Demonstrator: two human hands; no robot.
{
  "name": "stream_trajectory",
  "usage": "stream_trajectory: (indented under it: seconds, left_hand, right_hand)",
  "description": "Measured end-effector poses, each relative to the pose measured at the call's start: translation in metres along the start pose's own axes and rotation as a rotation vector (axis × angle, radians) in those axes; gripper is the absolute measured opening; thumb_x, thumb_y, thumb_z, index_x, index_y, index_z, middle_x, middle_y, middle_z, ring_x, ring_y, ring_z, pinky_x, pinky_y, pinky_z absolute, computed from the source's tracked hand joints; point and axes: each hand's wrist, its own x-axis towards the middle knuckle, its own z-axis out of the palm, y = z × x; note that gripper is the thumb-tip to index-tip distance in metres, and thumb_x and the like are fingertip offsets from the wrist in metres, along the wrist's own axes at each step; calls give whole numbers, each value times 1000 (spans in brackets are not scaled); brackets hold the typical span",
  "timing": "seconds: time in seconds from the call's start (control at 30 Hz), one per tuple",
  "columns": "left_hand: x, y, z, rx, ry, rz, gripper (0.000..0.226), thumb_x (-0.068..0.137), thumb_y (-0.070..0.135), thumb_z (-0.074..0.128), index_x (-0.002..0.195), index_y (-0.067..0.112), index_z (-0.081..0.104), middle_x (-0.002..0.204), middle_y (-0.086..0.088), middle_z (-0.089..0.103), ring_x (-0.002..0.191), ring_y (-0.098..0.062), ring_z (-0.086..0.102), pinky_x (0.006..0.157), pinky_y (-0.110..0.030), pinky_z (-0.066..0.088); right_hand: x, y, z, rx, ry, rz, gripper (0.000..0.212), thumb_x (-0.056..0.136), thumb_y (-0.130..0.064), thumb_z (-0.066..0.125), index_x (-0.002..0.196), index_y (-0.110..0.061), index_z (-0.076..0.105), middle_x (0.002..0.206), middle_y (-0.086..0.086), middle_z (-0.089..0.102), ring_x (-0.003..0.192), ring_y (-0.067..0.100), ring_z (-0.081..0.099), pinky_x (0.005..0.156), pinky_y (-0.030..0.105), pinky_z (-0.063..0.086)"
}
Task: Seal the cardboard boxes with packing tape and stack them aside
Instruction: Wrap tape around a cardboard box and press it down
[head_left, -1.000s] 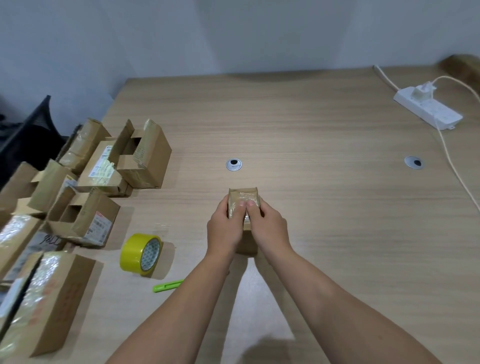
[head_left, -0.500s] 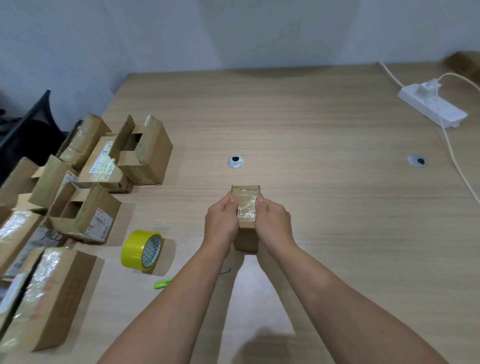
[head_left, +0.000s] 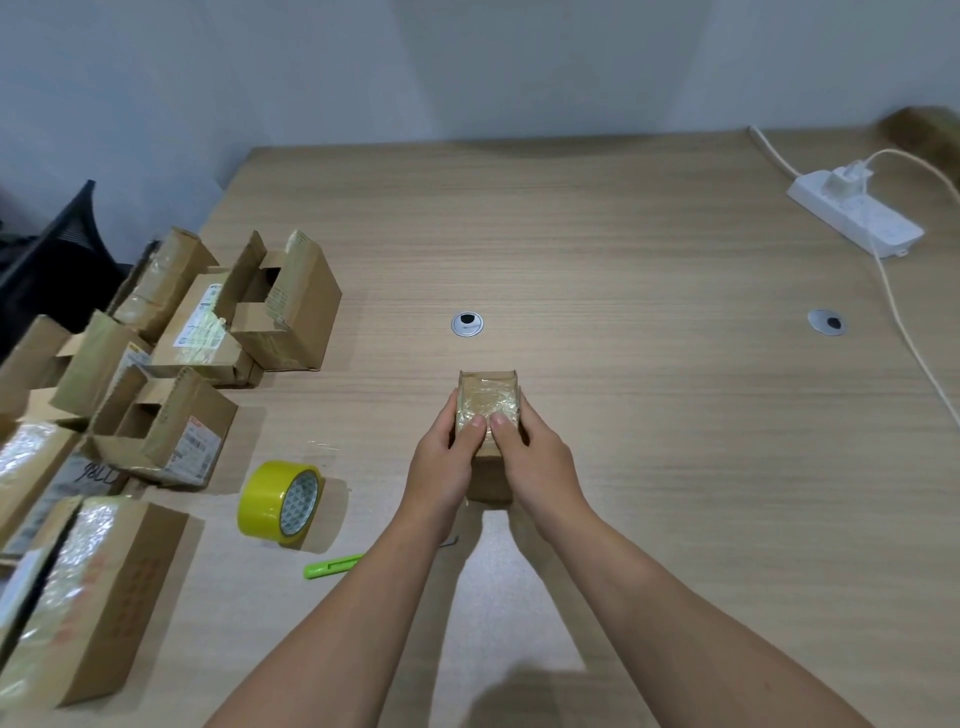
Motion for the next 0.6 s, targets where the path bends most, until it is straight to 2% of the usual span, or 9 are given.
stream_trajectory:
  seconds: [0.1,0.23,0.33,0.4,0.43,0.5,0.53,0.6]
  left_hand:
    - [2,0,-4,14,-18,-22,52,90,37,52,142,34,55,127,14,68,125,-7,59,115,-43,39]
    - [7,0,-6,3,-36,-59,50,93,34,50,144,31,53,128,10,68,123,-12,61,114,-43,40]
    - [7,2,-6,-51,35,-38,37,104,15,46,138,24,59,119,7,73,113,-11,66,100,-31,48]
    - [10,2,-12,-190,122,-75,34,103,8,45,129,18,65,114,0,75,106,-15,68,89,-27,52]
    - [12,1,-17,-295,154,-116,33,103,6,45,127,15,66,115,-4,74,107,-18,68,89,-28,53]
    - [14,-5,-28,-498,187,-213,35,103,7,42,129,12,65,121,-9,72,110,-23,67,95,-33,53]
    - [15,-9,-33,-569,180,-245,38,103,9,39,131,12,64,122,-10,71,110,-24,68,97,-34,52]
    - [14,-18,-39,-635,141,-288,41,104,11,34,134,17,61,125,-8,70,110,-23,68,96,-35,53]
  right_hand:
    - [2,0,1,-31,8,-17,38,105,-37,44,142,-40,54,122,-15,67,112,3,60,79,9,41]
    - [3,-3,0,-9,20,-25,36,107,-32,39,134,-37,61,114,-11,69,98,-3,61,63,1,40]
    - [5,0,-1,52,-20,-20,39,108,-33,41,146,-39,49,131,-15,61,109,-5,57,69,-3,39]
    - [5,5,-4,109,-49,-2,50,106,-37,45,155,-37,33,150,-17,42,126,-5,45,81,-2,37]
    - [7,9,-8,104,-21,13,57,105,-41,48,158,-36,26,155,-15,35,132,-3,38,91,3,35]
    - [13,19,-17,48,94,121,69,102,-49,50,160,-33,17,164,-5,24,144,11,31,108,24,32]
    - [15,23,-22,32,131,220,73,100,-53,51,160,-30,16,165,-1,22,148,19,30,112,34,31]
    - [16,33,-27,92,107,379,72,99,-54,51,159,-24,24,160,3,33,143,25,40,109,40,37]
